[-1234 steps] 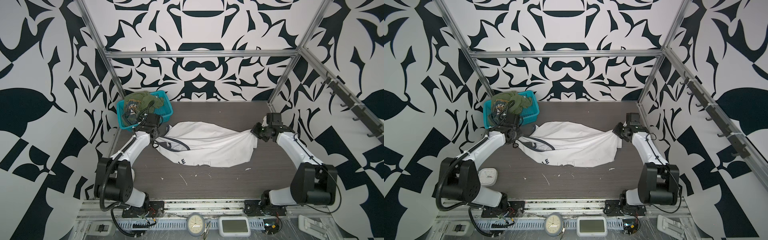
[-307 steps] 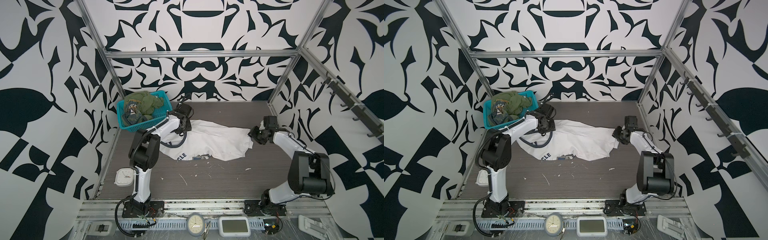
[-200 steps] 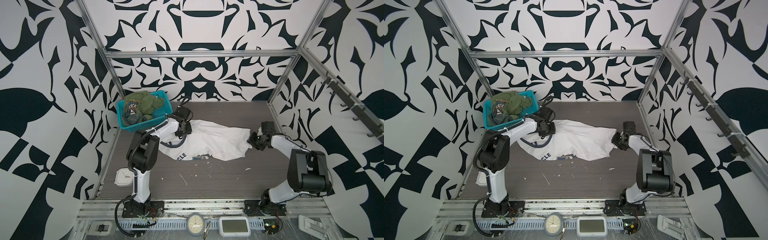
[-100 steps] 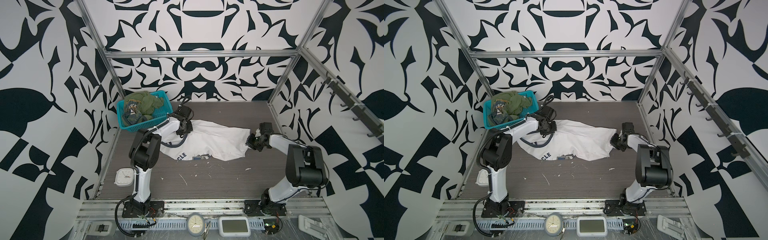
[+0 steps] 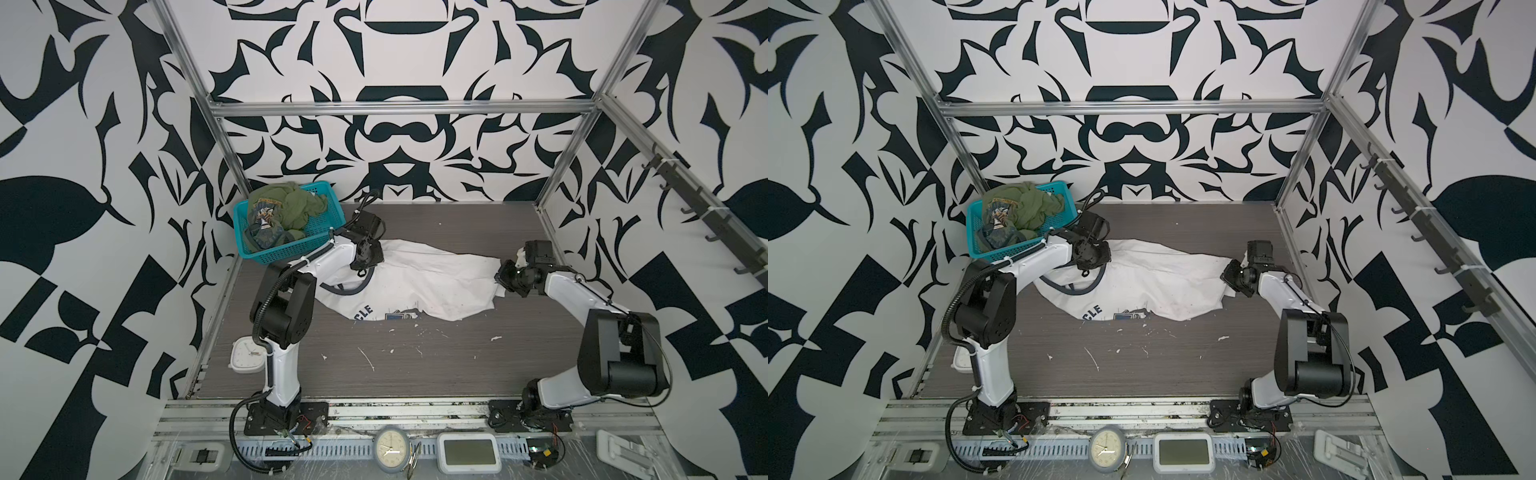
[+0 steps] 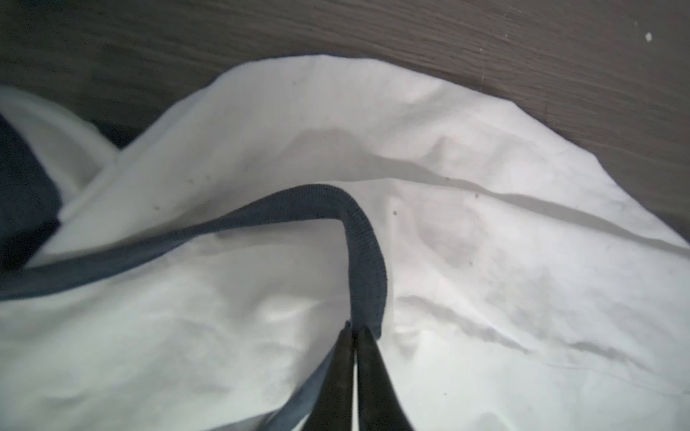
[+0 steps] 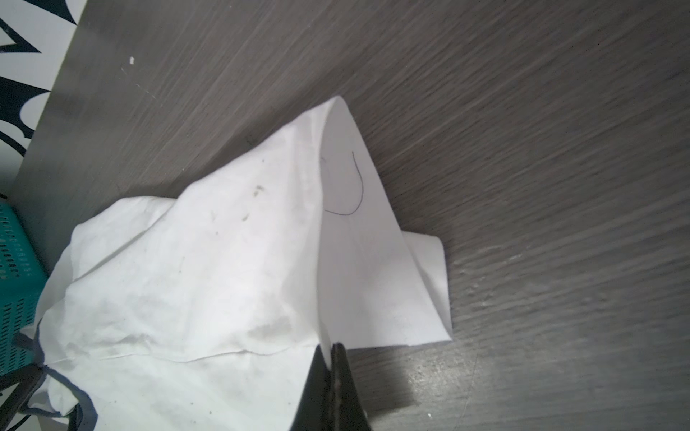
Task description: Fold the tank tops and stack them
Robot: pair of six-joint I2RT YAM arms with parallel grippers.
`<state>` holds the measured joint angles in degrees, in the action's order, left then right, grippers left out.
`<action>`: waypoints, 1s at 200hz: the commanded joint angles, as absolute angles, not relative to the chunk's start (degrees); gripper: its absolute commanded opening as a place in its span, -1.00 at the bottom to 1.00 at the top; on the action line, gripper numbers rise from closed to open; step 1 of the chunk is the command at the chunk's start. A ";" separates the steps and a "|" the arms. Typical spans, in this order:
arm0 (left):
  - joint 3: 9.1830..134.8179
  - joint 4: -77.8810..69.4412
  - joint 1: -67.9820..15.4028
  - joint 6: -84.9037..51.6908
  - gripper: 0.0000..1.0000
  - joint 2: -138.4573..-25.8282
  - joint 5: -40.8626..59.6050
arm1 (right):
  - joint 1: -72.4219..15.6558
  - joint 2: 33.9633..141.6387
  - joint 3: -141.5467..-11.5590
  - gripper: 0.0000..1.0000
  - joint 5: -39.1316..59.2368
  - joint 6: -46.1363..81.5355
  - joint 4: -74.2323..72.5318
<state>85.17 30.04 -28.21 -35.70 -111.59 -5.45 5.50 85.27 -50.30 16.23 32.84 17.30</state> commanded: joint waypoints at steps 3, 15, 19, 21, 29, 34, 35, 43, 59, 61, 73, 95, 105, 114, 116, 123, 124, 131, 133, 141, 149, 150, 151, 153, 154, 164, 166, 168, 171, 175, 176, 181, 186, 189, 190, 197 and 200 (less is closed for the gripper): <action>85.00 30.79 -28.21 -34.98 -0.58 -111.54 -6.69 | 5.20 85.56 -50.98 -1.00 15.72 32.60 17.83; 85.29 30.67 -28.26 -34.81 -0.51 -112.62 -6.00 | 5.21 85.98 -50.82 -1.00 16.06 32.52 17.56; 85.42 30.67 -28.23 -34.80 -0.47 -113.01 -5.93 | 5.19 86.04 -50.91 -1.00 16.00 32.56 17.52; 85.51 30.67 -28.24 -34.80 -0.45 -113.20 -5.90 | 5.25 86.04 -50.89 -1.00 16.00 32.53 17.43; 85.88 30.74 -28.21 -34.74 -0.37 -113.91 -5.80 | 5.19 86.18 -50.93 -1.00 16.02 32.43 17.29; 86.08 30.89 -28.21 -34.72 -0.33 -114.38 -5.82 | 5.20 86.18 -50.94 -1.00 16.13 32.49 17.31; 86.15 30.96 -28.21 -34.72 -0.32 -114.49 -5.81 | 5.24 86.24 -51.00 -1.00 16.15 32.46 17.31; 86.44 31.03 -28.22 -34.66 -0.29 -114.99 -5.79 | 5.21 86.30 -51.06 -1.00 16.34 32.52 17.18; 86.81 30.85 -28.22 -34.63 -0.24 -115.99 -5.44 | 5.21 86.36 -50.91 -1.00 16.52 32.62 16.97; 86.83 30.85 -28.21 -34.63 -0.23 -116.05 -5.42 | 5.26 86.32 -50.89 -1.00 16.57 32.61 16.90; 87.39 30.80 -28.22 -34.36 -0.21 -116.79 -4.97 | 5.25 86.45 -50.93 -1.00 16.70 32.56 16.96; 88.03 30.59 -28.21 -34.01 -0.35 -117.25 -4.80 | 5.21 85.93 -50.49 -1.00 16.93 32.78 16.62; 88.06 30.16 -28.25 -34.01 -0.42 -117.01 -4.66 | 5.26 85.83 -50.42 -1.00 16.78 32.71 16.74; 87.91 29.43 -28.22 -34.01 -0.47 -116.85 -4.66 | 5.20 85.76 -50.41 -1.00 16.32 32.53 16.87; 87.89 29.31 -28.21 -34.01 -0.48 -116.88 -4.59 | 5.23 85.71 -50.39 -1.00 16.23 32.52 16.87; 87.89 28.93 -28.21 -34.01 -0.52 -116.89 -4.48 | 5.19 85.70 -50.36 -1.00 16.17 32.59 16.87; 87.89 28.92 -28.21 -34.01 -0.53 -116.89 -4.48 | 5.19 85.70 -50.36 -1.00 16.17 32.60 16.92; 88.05 28.71 -28.26 -34.02 -0.57 -116.89 -4.24 | 5.24 85.70 -50.51 -1.00 16.43 32.67 16.88; 88.11 28.73 -28.22 -34.01 -0.59 -116.89 -4.20 | 5.27 85.74 -50.57 -1.00 16.50 32.69 16.88; 88.25 28.73 -28.22 -34.08 -0.65 -116.80 -4.14 | 5.20 85.65 -50.63 -1.00 16.69 32.76 16.88; 88.24 28.50 -28.21 -34.09 -0.72 -116.57 -4.10 | 5.22 85.39 -50.64 -1.00 16.63 32.78 16.96; 88.24 28.49 -28.21 -34.14 -0.73 -116.55 -4.16 | 5.20 85.37 -50.63 -1.00 16.62 32.78 17.01; 88.29 28.48 -28.21 -34.12 -0.74 -116.55 -4.15 | 5.19 85.35 -50.63 -1.00 16.62 32.78 17.03; 88.21 28.46 -28.21 -34.11 -0.75 -116.39 -4.13 | 5.23 85.28 -50.74 -1.00 16.61 32.78 17.09; 88.18 28.47 -28.21 -34.10 -0.76 -116.38 -4.13 | 5.21 85.27 -50.77 -1.00 16.61 32.78 17.11; 88.15 28.55 -28.22 -34.11 -0.83 -115.89 -4.14 | 5.27 84.93 -50.86 -1.00 16.57 32.74 17.51; 88.20 28.61 -28.28 -34.17 -0.85 -115.72 -4.09 | 5.21 84.80 -50.90 -1.00 16.53 32.75 17.60; 88.23 28.66 -28.30 -34.18 -0.87 -115.57 -4.14 | 5.23 84.77 -50.94 -1.00 16.52 32.77 17.69; 88.14 28.81 -28.30 -34.30 -0.91 -115.23 -4.21 | 5.27 84.49 -50.90 -1.00 16.45 32.71 17.86; 88.07 28.99 -28.34 -34.37 -0.95 -114.83 -4.33 | 5.20 84.24 -50.91 -1.00 16.37 32.70 18.05; 88.07 29.04 -28.37 -34.37 -0.96 -114.68 -4.41 | 5.19 84.18 -50.94 -1.00 16.36 32.70 18.12; 87.75 29.20 -28.58 -34.52 -1.00 -113.80 -4.69 | 5.26 83.76 -51.06 -1.00 16.22 32.63 18.57; 87.21 29.27 -28.84 -34.56 -1.00 -112.71 -5.26 | 5.24 83.27 -51.31 -1.00 16.17 32.60 19.21; 87.05 29.42 -29.07 -34.62 -1.00 -112.02 -5.67 | 5.27 82.93 -51.39 -1.00 16.13 32.45 19.62; 86.94 29.48 -29.13 -34.62 -1.00 -111.78 -5.78 | 5.27 82.77 -51.45 -1.00 16.06 32.40 19.74; 86.17 29.86 -29.62 -34.72 -1.00 -109.80 -6.77 | 5.25 81.78 -51.82 -1.00 15.79 32.06 20.92; 85.83 30.08 -29.86 -34.76 -1.00 -108.91 -7.11 | 5.25 81.30 -52.00 -1.00 15.78 31.88 21.40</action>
